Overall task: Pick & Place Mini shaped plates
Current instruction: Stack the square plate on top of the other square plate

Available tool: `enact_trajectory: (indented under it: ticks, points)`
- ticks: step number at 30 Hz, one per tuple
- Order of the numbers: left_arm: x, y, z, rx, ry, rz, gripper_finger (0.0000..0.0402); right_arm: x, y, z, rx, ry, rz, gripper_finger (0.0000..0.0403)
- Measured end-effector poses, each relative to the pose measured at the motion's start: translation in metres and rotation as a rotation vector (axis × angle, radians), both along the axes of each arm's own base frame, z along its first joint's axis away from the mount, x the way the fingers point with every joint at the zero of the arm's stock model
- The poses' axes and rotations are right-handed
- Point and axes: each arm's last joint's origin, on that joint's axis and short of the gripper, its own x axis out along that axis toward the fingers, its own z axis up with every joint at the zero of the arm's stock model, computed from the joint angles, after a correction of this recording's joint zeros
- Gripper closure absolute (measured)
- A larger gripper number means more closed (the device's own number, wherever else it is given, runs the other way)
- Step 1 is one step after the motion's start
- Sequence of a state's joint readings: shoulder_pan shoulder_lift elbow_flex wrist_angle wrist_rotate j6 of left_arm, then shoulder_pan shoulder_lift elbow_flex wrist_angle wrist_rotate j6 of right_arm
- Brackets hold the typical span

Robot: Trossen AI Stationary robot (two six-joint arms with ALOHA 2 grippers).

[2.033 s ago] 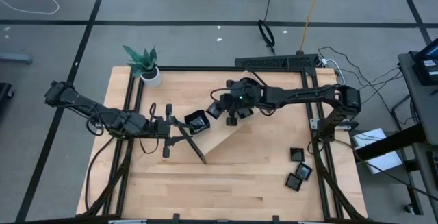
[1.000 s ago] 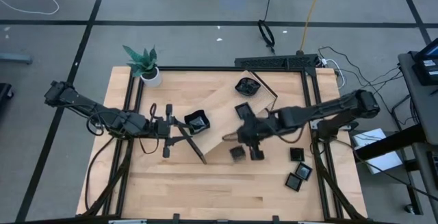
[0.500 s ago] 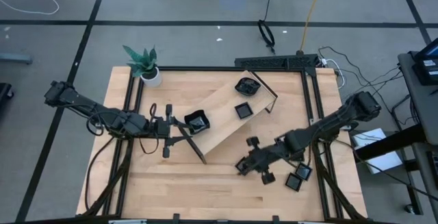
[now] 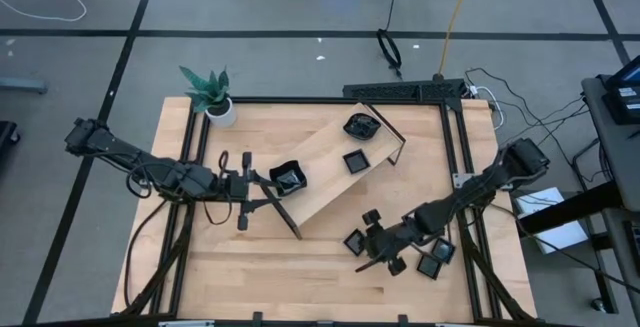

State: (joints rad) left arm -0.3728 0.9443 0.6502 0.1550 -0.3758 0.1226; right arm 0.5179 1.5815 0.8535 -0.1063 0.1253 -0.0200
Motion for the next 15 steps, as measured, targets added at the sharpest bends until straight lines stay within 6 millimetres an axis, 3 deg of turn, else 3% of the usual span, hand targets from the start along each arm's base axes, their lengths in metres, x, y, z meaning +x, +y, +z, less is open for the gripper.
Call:
enact_trajectory:
  ticks: [8, 15]
  points:
    - [0.000, 0.000, 0.000, -0.002, -0.004, 0.000, 0.0250, 0.005, 0.005, -0.022, 0.008, 0.060, 0.033, 0.0259]
    - [0.000, 0.000, 0.000, -0.002, -0.005, 0.000, 0.0250, 0.005, 0.005, -0.024, -0.010, 0.061, 0.046, 0.0298]
